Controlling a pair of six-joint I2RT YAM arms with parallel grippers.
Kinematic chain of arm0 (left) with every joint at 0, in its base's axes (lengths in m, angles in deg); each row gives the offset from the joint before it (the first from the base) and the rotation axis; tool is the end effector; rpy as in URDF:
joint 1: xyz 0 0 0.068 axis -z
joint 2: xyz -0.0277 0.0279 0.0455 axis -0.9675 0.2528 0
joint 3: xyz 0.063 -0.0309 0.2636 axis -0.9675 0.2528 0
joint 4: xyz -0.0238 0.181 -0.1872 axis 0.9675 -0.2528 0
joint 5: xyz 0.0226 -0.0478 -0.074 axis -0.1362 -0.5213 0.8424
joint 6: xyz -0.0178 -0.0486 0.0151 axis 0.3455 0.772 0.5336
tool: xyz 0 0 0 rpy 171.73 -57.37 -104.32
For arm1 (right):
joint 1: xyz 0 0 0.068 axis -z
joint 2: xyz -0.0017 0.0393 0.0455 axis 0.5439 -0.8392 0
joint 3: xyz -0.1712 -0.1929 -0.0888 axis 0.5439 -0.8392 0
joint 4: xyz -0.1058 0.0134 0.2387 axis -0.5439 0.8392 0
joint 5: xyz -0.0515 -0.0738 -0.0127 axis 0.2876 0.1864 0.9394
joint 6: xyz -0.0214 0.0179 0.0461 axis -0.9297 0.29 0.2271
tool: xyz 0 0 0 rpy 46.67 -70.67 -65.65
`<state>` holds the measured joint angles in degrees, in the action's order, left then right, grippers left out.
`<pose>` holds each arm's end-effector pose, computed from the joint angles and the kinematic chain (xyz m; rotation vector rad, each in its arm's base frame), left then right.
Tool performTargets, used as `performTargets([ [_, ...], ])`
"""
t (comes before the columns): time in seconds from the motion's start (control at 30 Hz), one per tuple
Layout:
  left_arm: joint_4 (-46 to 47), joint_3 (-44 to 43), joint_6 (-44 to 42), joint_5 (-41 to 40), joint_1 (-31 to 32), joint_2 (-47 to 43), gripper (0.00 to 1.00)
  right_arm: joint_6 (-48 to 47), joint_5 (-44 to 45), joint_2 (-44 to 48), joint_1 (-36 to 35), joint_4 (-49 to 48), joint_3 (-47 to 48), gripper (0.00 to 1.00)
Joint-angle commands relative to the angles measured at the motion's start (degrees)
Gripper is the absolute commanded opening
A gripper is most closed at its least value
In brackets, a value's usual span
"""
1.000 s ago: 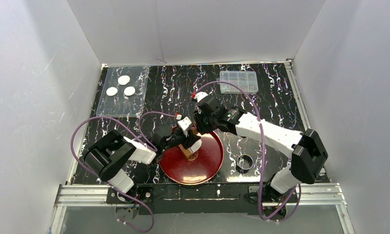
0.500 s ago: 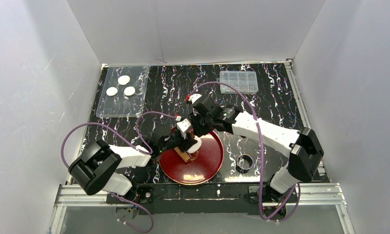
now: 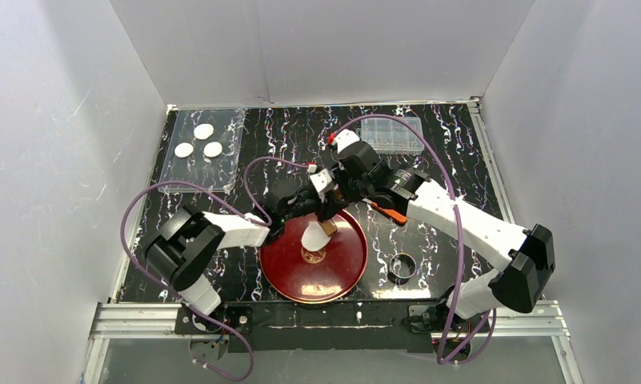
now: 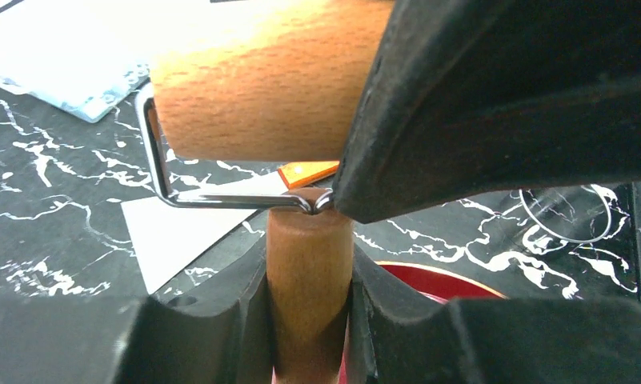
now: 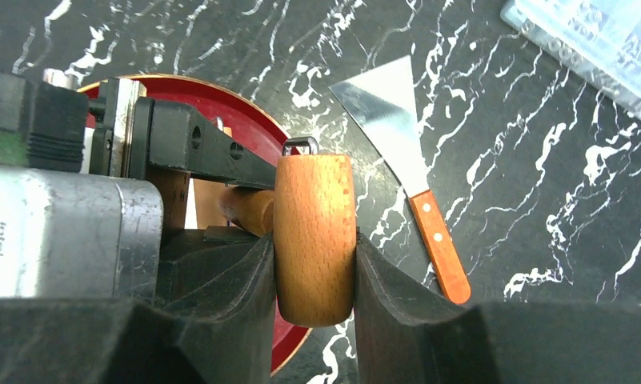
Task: Roll out the dumpling wrappers from the dough
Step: Flatten out the dough on the work surface.
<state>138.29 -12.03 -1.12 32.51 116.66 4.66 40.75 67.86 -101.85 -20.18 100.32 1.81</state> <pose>0.2348 -0.2261 0.2102 0.9108 1.4012 -0.8807 0.1985 0.2451 0.3440 -0.6351 2.1464 0.2262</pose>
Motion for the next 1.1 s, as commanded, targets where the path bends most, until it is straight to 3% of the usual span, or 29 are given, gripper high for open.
performTargets([
  [0.0, -1.9, -5.0, 2.9, -3.3, 0.9, 5.6, 0.00, -3.6, -12.3, 0.2, -4.3, -6.3, -2.9, 0.01],
  [0.73, -0.3, 4.8, 7.7, -10.8, 1.4, 12.1, 0.00, 5.0, -16.8, 3.9, -4.4, -11.2, -18.7, 0.01],
  [1.07, -0.9, 11.9, 6.5, -13.3, 1.3, 8.3, 0.00, 7.4, -18.0, 3.6, -5.2, -14.6, -23.1, 0.01],
])
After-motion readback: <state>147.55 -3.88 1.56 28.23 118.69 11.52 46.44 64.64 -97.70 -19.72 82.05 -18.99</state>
